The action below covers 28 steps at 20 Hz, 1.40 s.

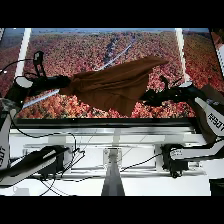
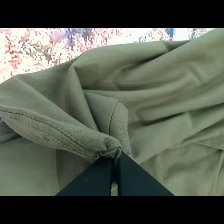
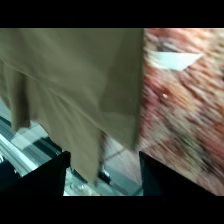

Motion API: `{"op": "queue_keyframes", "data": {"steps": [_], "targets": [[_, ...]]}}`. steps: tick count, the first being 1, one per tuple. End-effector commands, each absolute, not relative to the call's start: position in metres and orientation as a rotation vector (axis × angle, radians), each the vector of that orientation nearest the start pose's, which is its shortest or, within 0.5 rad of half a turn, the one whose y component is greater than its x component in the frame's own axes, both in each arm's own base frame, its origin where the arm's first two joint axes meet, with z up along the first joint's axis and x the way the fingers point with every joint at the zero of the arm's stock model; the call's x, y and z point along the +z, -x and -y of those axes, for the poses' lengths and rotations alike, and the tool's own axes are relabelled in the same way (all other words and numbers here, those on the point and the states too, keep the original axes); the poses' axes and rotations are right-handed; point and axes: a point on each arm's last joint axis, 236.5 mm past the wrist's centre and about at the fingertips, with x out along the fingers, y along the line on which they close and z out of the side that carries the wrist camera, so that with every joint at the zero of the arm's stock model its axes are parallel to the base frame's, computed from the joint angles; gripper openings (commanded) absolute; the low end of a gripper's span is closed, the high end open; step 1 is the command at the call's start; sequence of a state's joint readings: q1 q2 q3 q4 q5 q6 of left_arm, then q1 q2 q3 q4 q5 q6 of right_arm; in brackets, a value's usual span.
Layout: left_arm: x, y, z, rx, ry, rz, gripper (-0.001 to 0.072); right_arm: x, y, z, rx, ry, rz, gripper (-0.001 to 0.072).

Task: Fold the clothes and pants, and hang the long-sleeved shirts on hangers.

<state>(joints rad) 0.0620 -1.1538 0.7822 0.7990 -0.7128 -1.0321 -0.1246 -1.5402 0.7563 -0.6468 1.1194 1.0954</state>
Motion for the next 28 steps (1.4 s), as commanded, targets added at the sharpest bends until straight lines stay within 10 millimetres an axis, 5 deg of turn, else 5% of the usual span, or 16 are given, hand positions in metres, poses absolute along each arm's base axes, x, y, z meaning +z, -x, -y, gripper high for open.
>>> {"op": "queue_keyframes", "data": {"steps": [1, 4, 7, 9, 12, 14, 17, 21, 25, 28], "targets": [[-0.004, -0.394, 0.084, -0.339, 0.334, -0.92, 0.002, -0.129, -0.326, -0.141, 0.404, -0.739, -1.44, 0.0459], [-0.004, -0.395, 0.083, -0.338, 0.333, -0.918, 0.0019, -0.117, -0.353, -0.135, 0.396, -0.717, -1.367, 0.0419], [-0.004, -0.396, 0.083, -0.335, 0.333, -0.915, 0.0019, -0.099, -0.37, -0.135, 0.423, -0.695, -1.316, 0.0224], [-0.003, -0.396, 0.083, -0.335, 0.334, -0.914, 0.0019, -0.083, -0.377, -0.136, 0.443, -0.68, -1.281, 0.0012], [0.001, -0.397, 0.082, -0.335, 0.331, -0.903, 0.0019, -0.049, -0.38, -0.139, 0.512, -0.613, -1.238, 0.0011], [0.023, -0.405, 0.081, -0.34, 0.317, -0.849, 0.0019, -0.014, -0.387, -0.136, 0.552, -0.523, -1.172, 0.0011], [0.108, -0.424, 0.075, -0.348, 0.253, -0.655, 0.0019, 0.078, -0.405, -0.13, 0.586, -0.384, -0.953, 0.0011], [0.275, -0.416, 0.037, -0.261, 0.155, -0.257, 0.0019, 0.258, -0.399, -0.113, 0.546, -0.154, -0.502, 0.0011], [0.434, -0.332, -0.007, -0.073, 0.097, 0.23, 0.0019, 0.435, -0.319, -0.096, 0.447, 0.011, -0.023, 0.001], [0.519, -0.237, -0.022, 0.035, 0.084, 0.573, 0.0019, 0.522, -0.232, -0.094, 0.413, 0.056, 0.26, 0.0011]]}}
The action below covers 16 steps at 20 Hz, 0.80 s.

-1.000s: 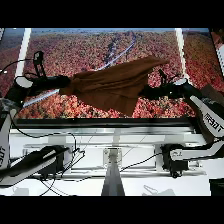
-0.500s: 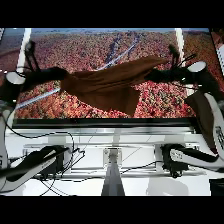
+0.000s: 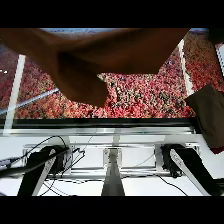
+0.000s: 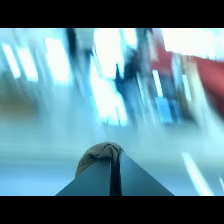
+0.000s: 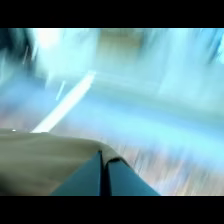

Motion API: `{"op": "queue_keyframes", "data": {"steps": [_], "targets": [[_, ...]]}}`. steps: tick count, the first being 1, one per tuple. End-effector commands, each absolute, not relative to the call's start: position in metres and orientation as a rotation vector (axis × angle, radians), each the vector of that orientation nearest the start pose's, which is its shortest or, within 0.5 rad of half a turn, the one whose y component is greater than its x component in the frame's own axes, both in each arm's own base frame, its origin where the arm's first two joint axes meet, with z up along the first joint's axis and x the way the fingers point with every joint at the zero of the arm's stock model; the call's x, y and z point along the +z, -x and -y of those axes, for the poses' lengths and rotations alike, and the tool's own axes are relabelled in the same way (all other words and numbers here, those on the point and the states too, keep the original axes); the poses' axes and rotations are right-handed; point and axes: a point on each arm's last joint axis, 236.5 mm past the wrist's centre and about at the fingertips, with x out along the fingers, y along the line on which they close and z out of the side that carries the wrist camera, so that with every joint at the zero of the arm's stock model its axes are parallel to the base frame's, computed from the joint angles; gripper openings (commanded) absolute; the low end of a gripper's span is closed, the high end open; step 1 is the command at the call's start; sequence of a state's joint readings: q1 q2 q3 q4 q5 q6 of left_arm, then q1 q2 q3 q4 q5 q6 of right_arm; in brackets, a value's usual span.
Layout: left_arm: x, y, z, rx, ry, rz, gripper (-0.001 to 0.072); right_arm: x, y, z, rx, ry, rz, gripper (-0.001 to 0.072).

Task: Fold the clothes and pants, and hang the long-sleeved shirts on hangers.

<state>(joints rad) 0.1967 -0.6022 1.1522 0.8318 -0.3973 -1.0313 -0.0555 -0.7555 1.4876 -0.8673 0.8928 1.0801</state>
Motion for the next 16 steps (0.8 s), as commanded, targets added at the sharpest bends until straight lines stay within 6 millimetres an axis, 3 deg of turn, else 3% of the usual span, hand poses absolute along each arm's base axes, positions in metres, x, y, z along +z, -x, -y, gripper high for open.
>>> {"op": "queue_keyframes", "data": {"steps": [1, 4, 6, 8, 10, 13, 15, 16], "targets": [[0.537, -0.208, -0.024, 0.058, 0.083, 0.66, 0.0019, 0.539, -0.206, -0.095, 0.409, 0.069, 0.322, 0.0011], [0.561, -0.149, -0.019, 0.074, 0.076, 0.797, 0.0019, 0.558, -0.158, -0.098, 0.409, 0.091, 0.413, 0.0011], [0.563, -0.139, -0.014, 0.063, 0.069, 0.807, 0.0019, 0.555, -0.15, -0.1, 0.417, 0.101, 0.409, 0.0011], [0.552, -0.154, -0.008, 0.033, 0.06, 0.742, 0.0018, 0.543, -0.163, -0.103, 0.433, 0.107, 0.354, 0.0011], [0.522, -0.197, 0.004, -0.033, 0.048, 0.579, 0.0017, 0.521, -0.191, -0.107, 0.46, 0.102, 0.246, 0.0011], [0.454, -0.283, 0.014, -0.139, 0.189, 0.267, 0.0015, 0.467, -0.261, -0.105, 0.475, 0.043, 0.006, 0.001], [0.388, -0.351, 0.01, -0.159, 0.307, 0.035, 0.0014, 0.414, -0.326, -0.088, 0.412, 0.012, -0.184, 0.001], [0.344, -0.388, 0.007, -0.161, 0.336, -0.096, 0.0014, 0.379, -0.36, -0.076, 0.37, -0.006, -0.292, 0.001]]}}
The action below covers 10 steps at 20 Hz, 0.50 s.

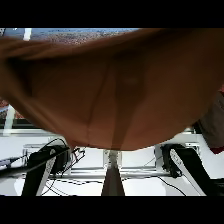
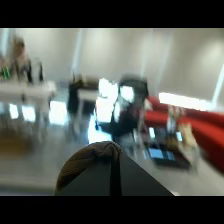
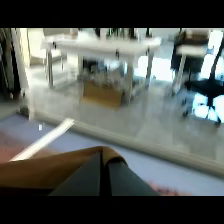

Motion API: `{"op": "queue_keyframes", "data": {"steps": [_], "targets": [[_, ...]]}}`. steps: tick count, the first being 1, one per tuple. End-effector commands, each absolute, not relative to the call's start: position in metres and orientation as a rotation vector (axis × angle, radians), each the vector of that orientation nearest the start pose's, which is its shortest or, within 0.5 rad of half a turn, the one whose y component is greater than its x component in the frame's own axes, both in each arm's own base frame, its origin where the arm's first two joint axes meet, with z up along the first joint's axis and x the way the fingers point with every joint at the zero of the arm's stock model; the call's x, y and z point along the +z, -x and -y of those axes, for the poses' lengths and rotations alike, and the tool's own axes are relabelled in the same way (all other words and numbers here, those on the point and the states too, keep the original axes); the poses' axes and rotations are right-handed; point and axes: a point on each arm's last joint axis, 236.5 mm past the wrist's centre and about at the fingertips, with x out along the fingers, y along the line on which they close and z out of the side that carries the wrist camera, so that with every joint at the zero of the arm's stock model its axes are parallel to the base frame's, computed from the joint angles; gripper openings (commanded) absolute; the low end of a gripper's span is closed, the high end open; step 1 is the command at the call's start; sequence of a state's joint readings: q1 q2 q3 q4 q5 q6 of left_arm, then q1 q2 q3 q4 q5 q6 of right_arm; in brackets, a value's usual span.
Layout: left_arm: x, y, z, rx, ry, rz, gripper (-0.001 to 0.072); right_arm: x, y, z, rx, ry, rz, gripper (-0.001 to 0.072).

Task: Fold the clothes and pants, and hang the long-sleeved shirts on hangers.

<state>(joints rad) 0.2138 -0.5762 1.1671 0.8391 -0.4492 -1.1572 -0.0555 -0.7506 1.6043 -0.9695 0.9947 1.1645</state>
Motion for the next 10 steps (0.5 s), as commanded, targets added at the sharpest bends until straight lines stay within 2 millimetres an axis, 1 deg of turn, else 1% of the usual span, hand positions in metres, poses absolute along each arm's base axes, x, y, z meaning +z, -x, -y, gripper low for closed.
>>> {"op": "queue_keyframes", "data": {"steps": [1, 2, 3, 4, 5, 6, 8, 10], "targets": [[0.3, -0.416, 0.006, -0.164, 0.363, -0.217, 0.0014, 0.343, -0.387, -0.069, 0.345, -0.021, -0.39, 0.001], [0.25, -0.441, 0.006, -0.172, 0.394, -0.352, 0.0014, 0.303, -0.413, -0.067, 0.346, -0.041, -0.492, 0.001], [0.207, -0.459, 0.007, -0.175, 0.426, -0.457, 0.0015, 0.267, -0.434, -0.066, 0.347, -0.062, -0.574, 0.001], [0.167, -0.476, 0.006, -0.164, 0.451, -0.539, 0.0015, 0.229, -0.455, -0.066, 0.345, -0.09, -0.648, 0.001], [0.136, -0.491, 0.004, -0.15, 0.458, -0.587, 0.0015, 0.195, -0.474, -0.063, 0.332, -0.113, -0.7, 0.001], [0.108, -0.505, 0.0, -0.128, 0.45, -0.61, 0.0015, 0.159, -0.494, -0.059, 0.311, -0.135, -0.742, 0.0011], [0.068, -0.531, -0.009, -0.065, 0.452, -0.611, 0.0015, 0.095, -0.523, -0.054, 0.277, -0.181, -0.813, 0.0011], [0.038, -0.551, -0.011, -0.013, 0.443, -0.596, 0.0016, 0.044, -0.541, -0.056, 0.265, -0.251, -0.868, 0.0011]]}}
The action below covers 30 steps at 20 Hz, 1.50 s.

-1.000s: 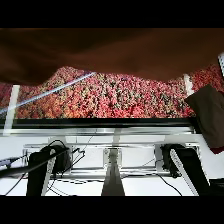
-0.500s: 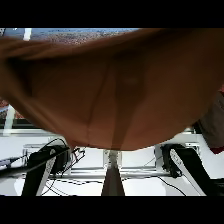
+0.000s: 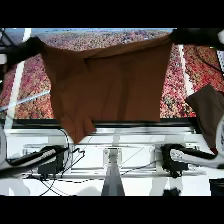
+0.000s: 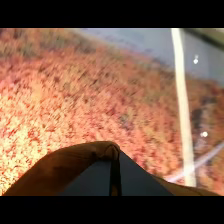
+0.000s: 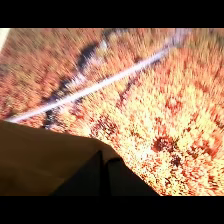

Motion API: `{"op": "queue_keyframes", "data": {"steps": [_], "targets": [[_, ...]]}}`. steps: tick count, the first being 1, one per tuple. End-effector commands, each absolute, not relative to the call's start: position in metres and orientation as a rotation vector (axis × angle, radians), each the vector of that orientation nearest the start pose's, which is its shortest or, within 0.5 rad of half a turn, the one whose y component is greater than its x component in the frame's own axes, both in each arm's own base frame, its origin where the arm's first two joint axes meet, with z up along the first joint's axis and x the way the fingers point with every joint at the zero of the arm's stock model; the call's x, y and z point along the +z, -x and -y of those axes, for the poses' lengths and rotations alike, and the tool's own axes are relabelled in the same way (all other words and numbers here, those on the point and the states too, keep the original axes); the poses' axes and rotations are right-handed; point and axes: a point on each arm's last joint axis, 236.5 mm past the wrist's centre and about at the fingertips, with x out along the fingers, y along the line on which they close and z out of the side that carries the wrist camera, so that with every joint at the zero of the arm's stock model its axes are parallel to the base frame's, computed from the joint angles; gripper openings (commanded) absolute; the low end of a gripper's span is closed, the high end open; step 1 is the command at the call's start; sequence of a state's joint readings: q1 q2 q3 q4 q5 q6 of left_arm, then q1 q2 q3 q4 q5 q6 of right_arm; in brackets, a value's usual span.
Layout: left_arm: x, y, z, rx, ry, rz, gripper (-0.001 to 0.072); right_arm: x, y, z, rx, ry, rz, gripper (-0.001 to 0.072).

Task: Fold the clothes and pants, and hang the long-sleeved shirts on hangers.

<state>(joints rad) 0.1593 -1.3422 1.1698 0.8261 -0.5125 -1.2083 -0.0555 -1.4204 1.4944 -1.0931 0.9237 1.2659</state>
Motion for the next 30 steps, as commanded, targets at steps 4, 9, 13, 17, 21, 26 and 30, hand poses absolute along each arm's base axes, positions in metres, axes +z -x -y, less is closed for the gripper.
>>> {"op": "queue_keyframes", "data": {"steps": [4, 9, 13, 17, 21, 26, 30], "targets": [[-0.002, -0.565, -0.002, 0.014, 0.399, -0.609, 0.0016, -0.017, -0.561, -0.045, 0.211, -0.266, -0.909, 0.0011], [-0.054, -0.513, 0.022, -0.142, 0.234, -0.92, 0.0016, -0.032, -0.558, -0.036, 0.195, -0.197, -0.94, 0.0011], [-0.077, -0.47, 0.024, -0.209, 0.22, -1.12, 0.0016, -0.054, -0.524, -0.036, 0.234, -0.128, -1.105, 0.0011], [-0.074, -0.458, 0.006, -0.166, 0.296, -1.161, 0.0016, -0.075, -0.48, -0.023, 0.25, -0.025, -1.302, 0.0011], [-0.069, -0.448, 0.002, -0.172, 0.314, -1.192, 0.0019, -0.075, -0.475, -0.03, 0.271, -0.055, -1.322, 0.027], [-0.056, -0.436, 0.006, -0.219, 0.287, -1.213, 0.0616, -0.079, -0.449, 0.011, 0.207, 0.064, -1.435, 0.0548], [0.0, -0.426, -0.01, -0.214, 0.271, -1.139, 0.0563, -0.081, -0.396, 0.049, 0.182, -0.121, -1.627, 0.0412]]}}
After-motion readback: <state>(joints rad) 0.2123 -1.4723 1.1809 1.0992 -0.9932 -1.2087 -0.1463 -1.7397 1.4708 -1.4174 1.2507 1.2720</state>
